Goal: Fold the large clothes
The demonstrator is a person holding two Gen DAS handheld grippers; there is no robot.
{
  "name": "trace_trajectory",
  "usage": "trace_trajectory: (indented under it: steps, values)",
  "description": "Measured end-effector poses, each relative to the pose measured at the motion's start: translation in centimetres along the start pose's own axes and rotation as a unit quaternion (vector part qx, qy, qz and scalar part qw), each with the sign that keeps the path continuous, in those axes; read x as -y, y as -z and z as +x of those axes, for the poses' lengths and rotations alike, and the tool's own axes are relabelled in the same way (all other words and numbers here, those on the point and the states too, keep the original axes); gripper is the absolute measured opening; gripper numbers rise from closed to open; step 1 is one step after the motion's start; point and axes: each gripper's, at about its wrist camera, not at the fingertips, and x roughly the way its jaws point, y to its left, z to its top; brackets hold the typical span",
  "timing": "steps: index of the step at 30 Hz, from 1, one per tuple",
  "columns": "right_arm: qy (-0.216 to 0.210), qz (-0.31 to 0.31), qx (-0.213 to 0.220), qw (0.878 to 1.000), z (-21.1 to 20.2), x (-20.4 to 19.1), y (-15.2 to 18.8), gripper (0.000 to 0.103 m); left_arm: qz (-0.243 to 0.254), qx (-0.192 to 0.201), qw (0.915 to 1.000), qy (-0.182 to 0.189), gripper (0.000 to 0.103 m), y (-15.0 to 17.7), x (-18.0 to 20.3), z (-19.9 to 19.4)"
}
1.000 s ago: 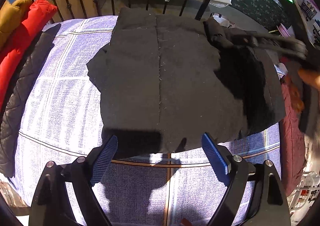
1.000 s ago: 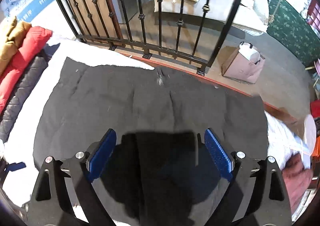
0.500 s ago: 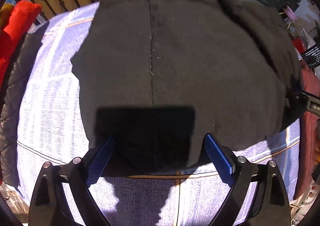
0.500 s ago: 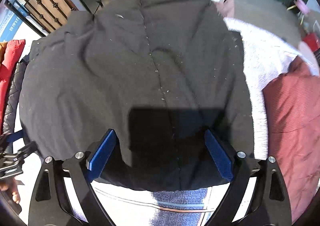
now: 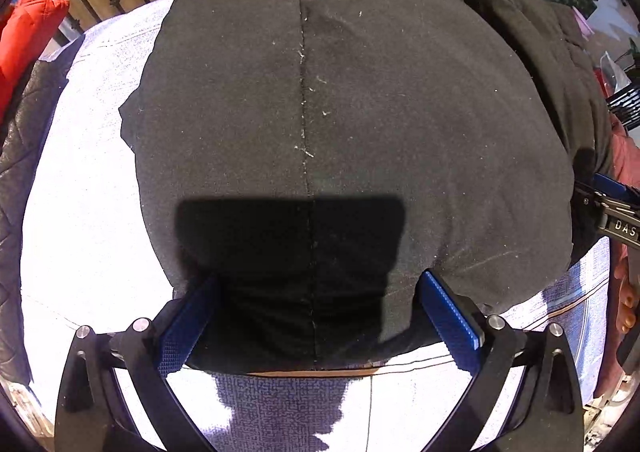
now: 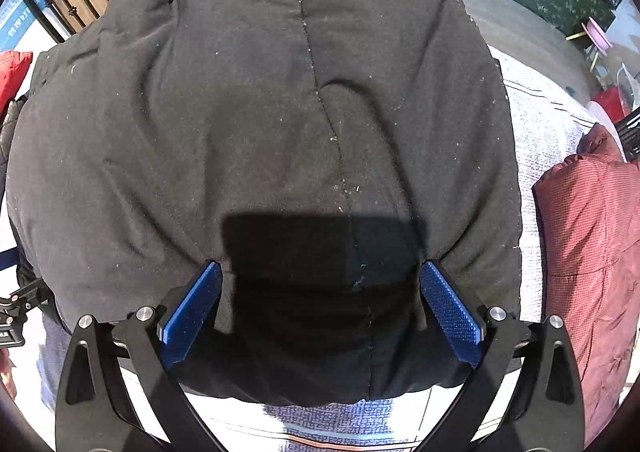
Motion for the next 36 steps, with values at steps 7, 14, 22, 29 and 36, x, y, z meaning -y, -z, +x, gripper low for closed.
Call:
trace_trajectory:
  steps: [7,14,22,29,36]
  values:
    - [0.021,0.0,-0.013,1.0,0.1,-2.0,-0.4,0.098,-0.005,-0.036,0.9981,-0.05,0.099,-0.8,1.8,0.8]
    - [0.007,-0.004,0.001,1.0,-2.5,-2.2,-1.8,0.098,-0.018,-0.015,0.9993,-0.028,0.098,0.0,1.1,-0.7]
    - [-0.046,0.076,0.025,0.996,-5.1,3.0,2.0,0.098,-0.076,0.014,0.9968,0.019,0.097,4.1,-2.8,-3.2]
    - [-0.09,0.164,0.007,0.982,-4.9,8.3,1.7,0.098,-0.153,0.035,0.9835,0.089,0.096,4.3,-8.3,-4.7]
    - [-0.184,0.163,0.005,0.969,-4.4,9.1,-3.2,0.098,-0.191,0.04,0.9711,0.137,0.096,0.5,-10.7,-4.6]
